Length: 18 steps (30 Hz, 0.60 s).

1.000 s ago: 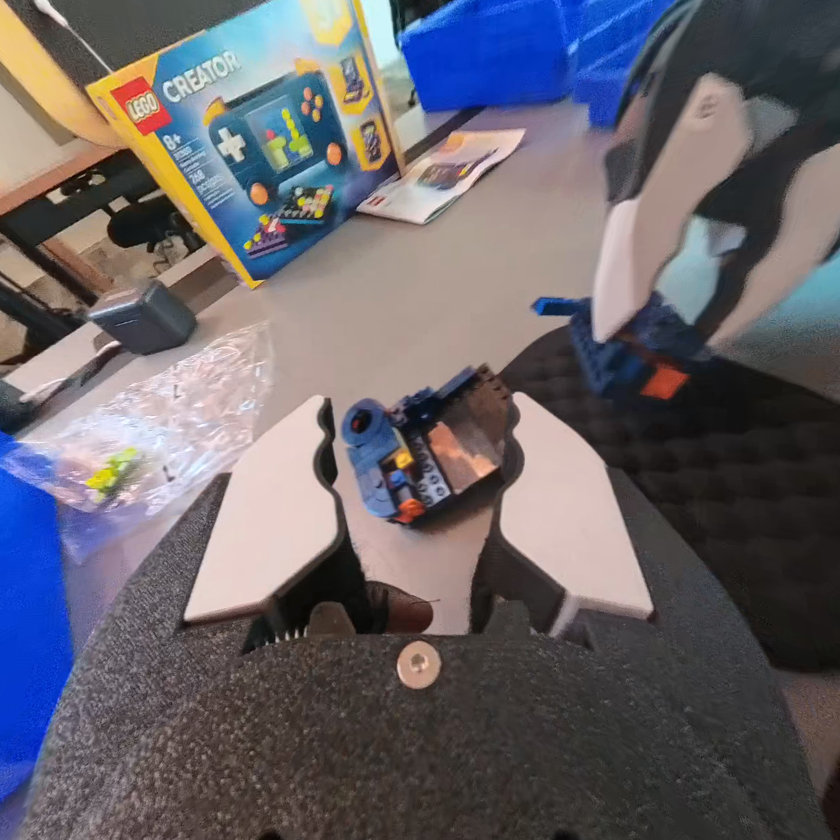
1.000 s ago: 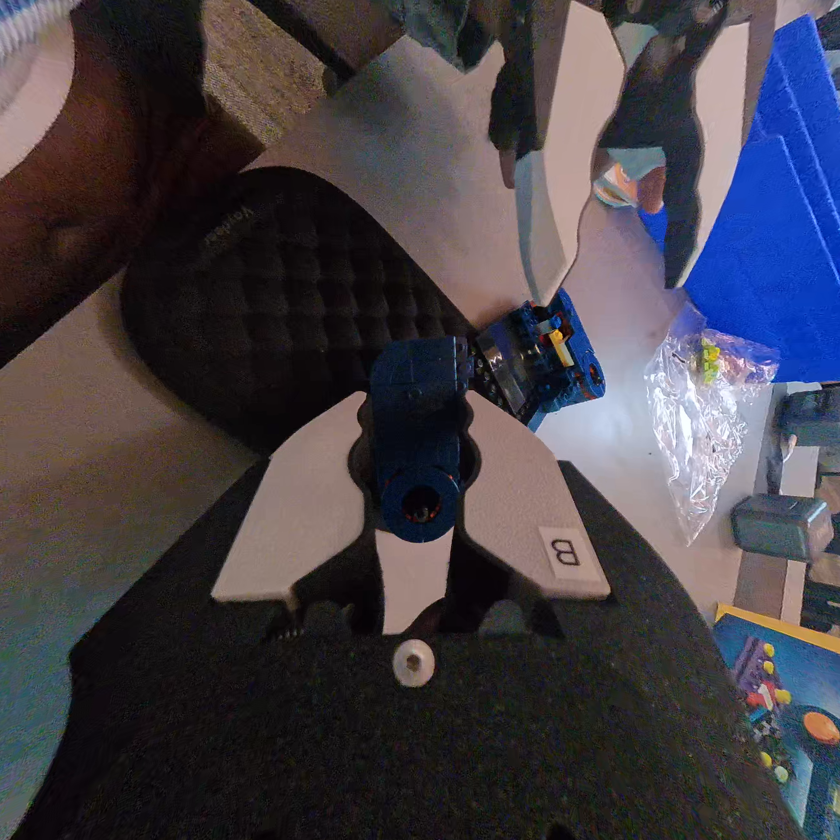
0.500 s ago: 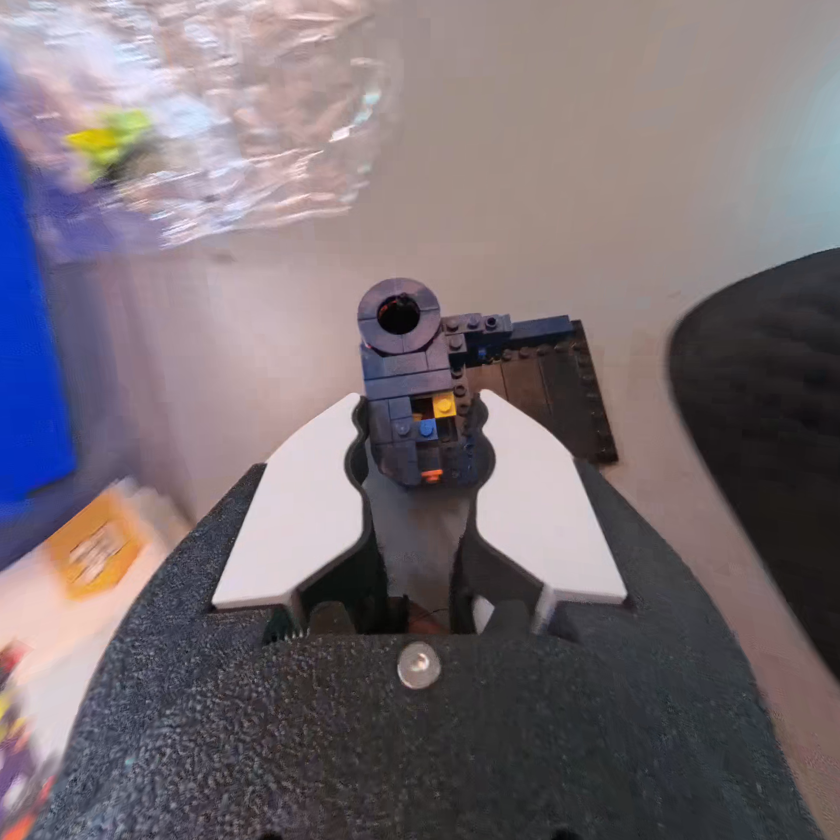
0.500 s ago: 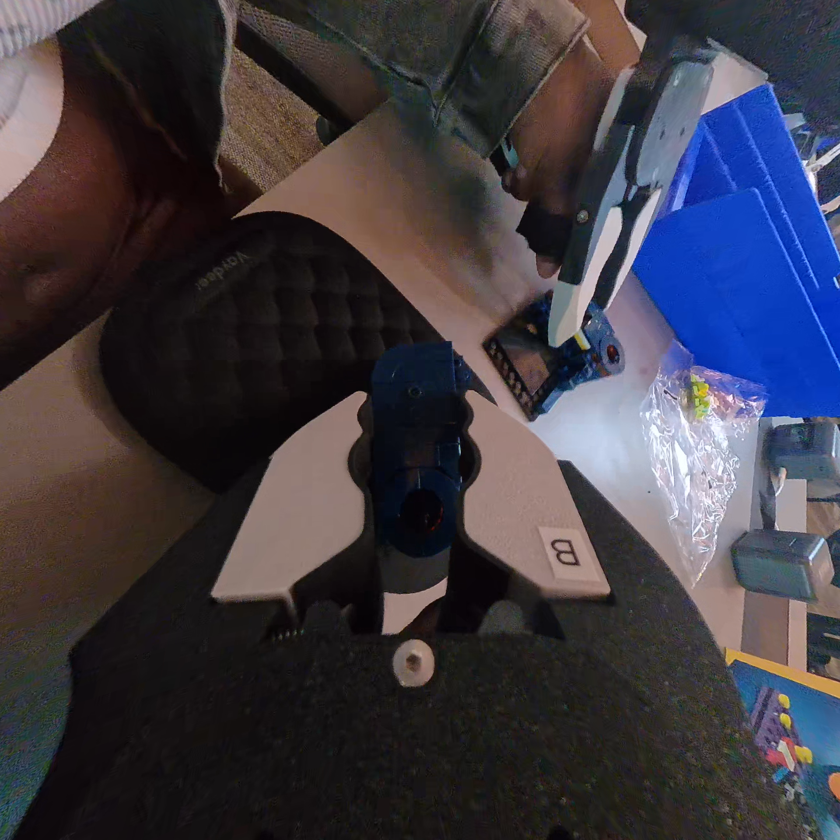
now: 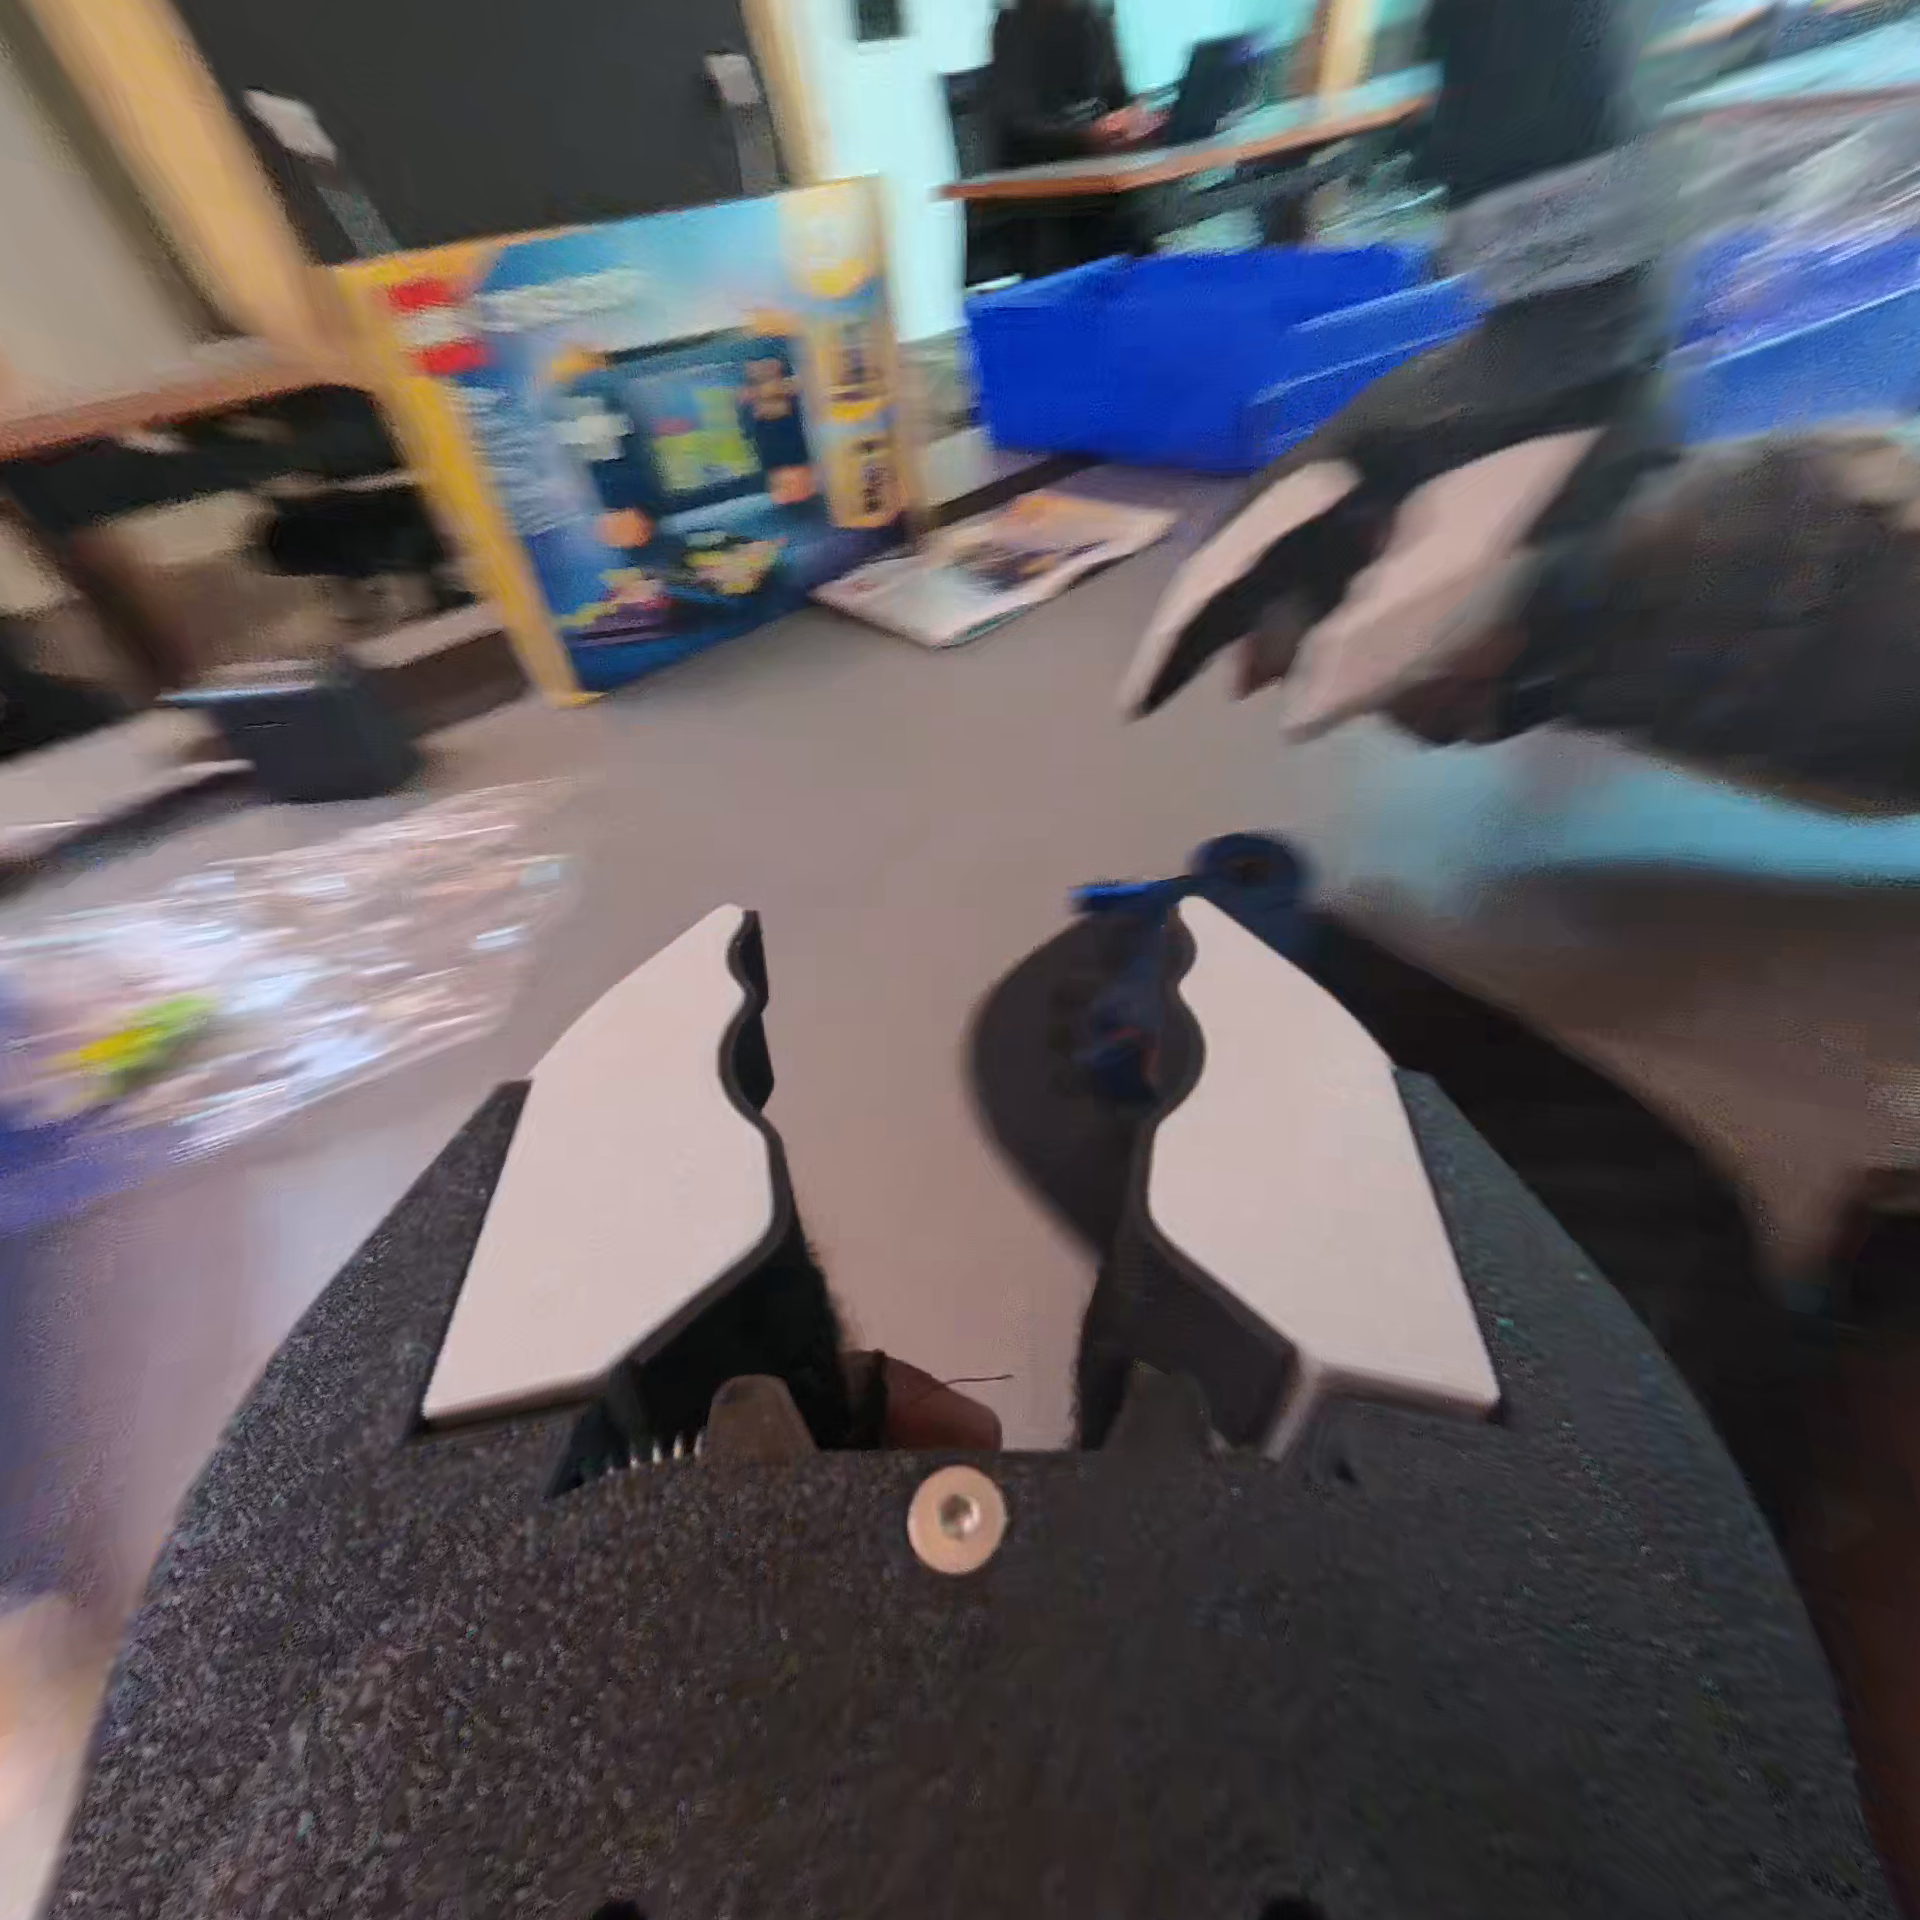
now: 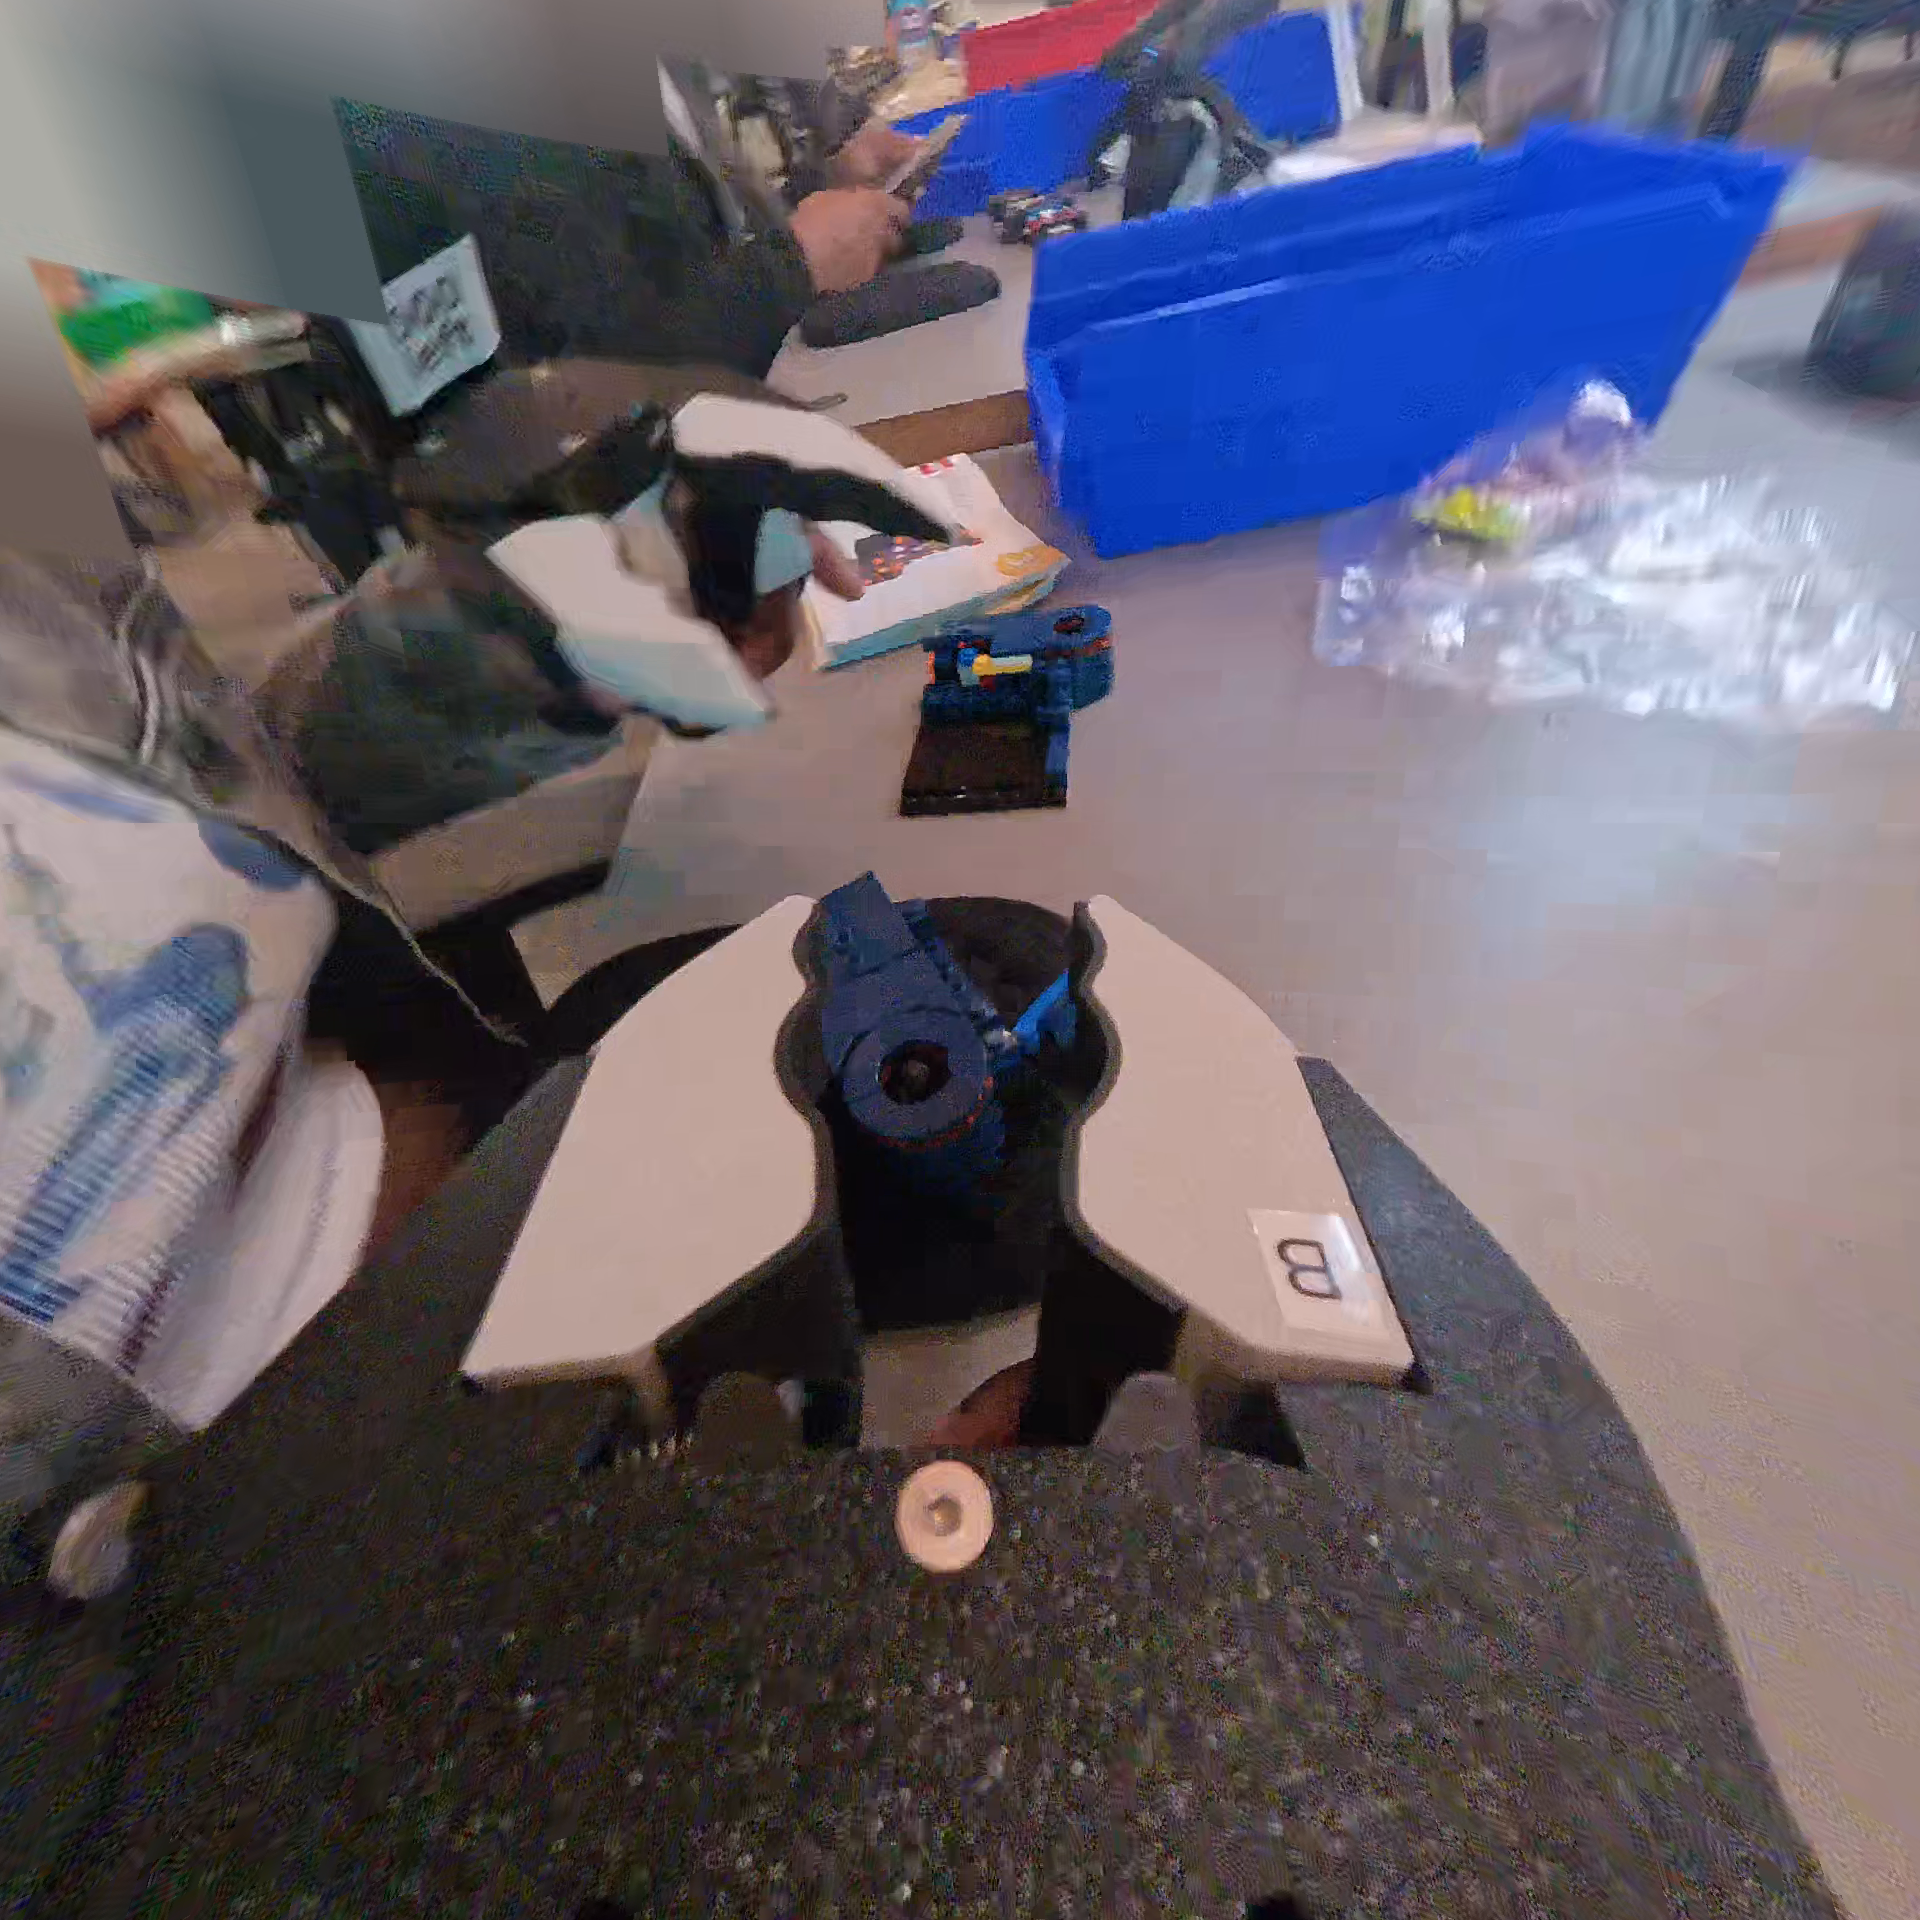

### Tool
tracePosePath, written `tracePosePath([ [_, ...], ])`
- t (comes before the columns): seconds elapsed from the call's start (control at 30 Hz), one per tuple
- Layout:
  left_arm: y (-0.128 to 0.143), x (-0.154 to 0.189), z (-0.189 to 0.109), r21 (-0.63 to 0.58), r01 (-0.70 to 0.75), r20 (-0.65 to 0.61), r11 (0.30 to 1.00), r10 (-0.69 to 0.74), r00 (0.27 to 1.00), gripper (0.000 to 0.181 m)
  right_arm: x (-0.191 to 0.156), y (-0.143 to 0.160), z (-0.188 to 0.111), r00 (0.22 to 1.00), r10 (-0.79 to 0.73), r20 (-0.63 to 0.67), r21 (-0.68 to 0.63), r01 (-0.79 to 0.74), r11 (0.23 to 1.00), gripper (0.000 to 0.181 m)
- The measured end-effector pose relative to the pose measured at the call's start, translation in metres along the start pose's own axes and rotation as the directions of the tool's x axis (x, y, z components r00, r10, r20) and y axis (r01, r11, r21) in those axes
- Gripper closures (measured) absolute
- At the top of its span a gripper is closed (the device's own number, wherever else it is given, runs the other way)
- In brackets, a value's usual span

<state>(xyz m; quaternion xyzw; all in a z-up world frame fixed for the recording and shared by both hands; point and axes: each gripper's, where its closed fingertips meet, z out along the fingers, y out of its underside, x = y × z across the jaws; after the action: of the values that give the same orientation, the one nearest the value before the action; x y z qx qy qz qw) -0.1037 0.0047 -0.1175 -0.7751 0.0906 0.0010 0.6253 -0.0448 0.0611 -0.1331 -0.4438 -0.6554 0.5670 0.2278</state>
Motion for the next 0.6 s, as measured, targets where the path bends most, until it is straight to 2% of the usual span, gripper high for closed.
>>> tracePosePath([
  [0.07, 0.001, 0.035, 0.017, -0.039, 0.082, -0.169, 0.996, -0.088, 0.982, 0.100, 0.006, 0.015, -0.002, 0.962, 0.270, 0.031, -0.027, -0.269, 0.963, 0.139],
  [0.13, 0.014, 0.050, 0.033, -0.126, 0.089, -0.230, 0.988, -0.117, 0.966, 0.095, -0.006, 0.031, 0.001, 0.911, 0.392, 0.126, -0.108, -0.380, 0.919, 0.133],
  [0.2, 0.035, 0.056, 0.047, -0.229, 0.040, -0.250, 0.972, -0.099, 0.963, 0.092, -0.014, 0.043, 0.007, 0.916, 0.379, 0.135, -0.160, -0.357, 0.920, 0.125],
  [0.23, 0.045, 0.062, 0.050, -0.282, 0.012, -0.277, 0.959, -0.093, 0.956, 0.095, -0.018, 0.046, 0.010, 0.930, 0.343, 0.136, -0.174, -0.318, 0.932, 0.128],
  [0.3, 0.062, 0.071, 0.051, -0.355, -0.051, -0.326, 0.934, -0.073, 0.943, 0.123, -0.025, 0.048, 0.015, 0.959, 0.246, 0.143, -0.176, -0.220, 0.959, 0.151],
  [0.37, 0.059, 0.073, 0.048, -0.294, -0.135, -0.332, 0.946, 0.032, 0.943, 0.125, -0.029, 0.044, 0.012, 0.963, 0.214, 0.166, -0.164, -0.187, 0.969, 0.156],
  [0.43, 0.060, 0.072, 0.044, -0.273, -0.235, -0.300, 0.933, 0.149, 0.942, 0.130, -0.028, 0.025, 0.006, 0.926, 0.298, 0.234, -0.093, -0.284, 0.954, 0.149],
  [0.5, 0.058, 0.072, 0.042, -0.230, -0.337, -0.255, 0.913, 0.278, 0.926, 0.131, -0.011, 0.014, 0.003, 0.889, 0.396, 0.231, -0.039, -0.398, 0.917, 0.151],
  [0.6, 0.056, 0.073, 0.041, -0.201, -0.426, -0.201, 0.882, 0.389, 0.899, 0.131, -0.001, 0.029, 0.013, 0.890, 0.407, 0.206, -0.144, -0.384, 0.912, 0.145],
])
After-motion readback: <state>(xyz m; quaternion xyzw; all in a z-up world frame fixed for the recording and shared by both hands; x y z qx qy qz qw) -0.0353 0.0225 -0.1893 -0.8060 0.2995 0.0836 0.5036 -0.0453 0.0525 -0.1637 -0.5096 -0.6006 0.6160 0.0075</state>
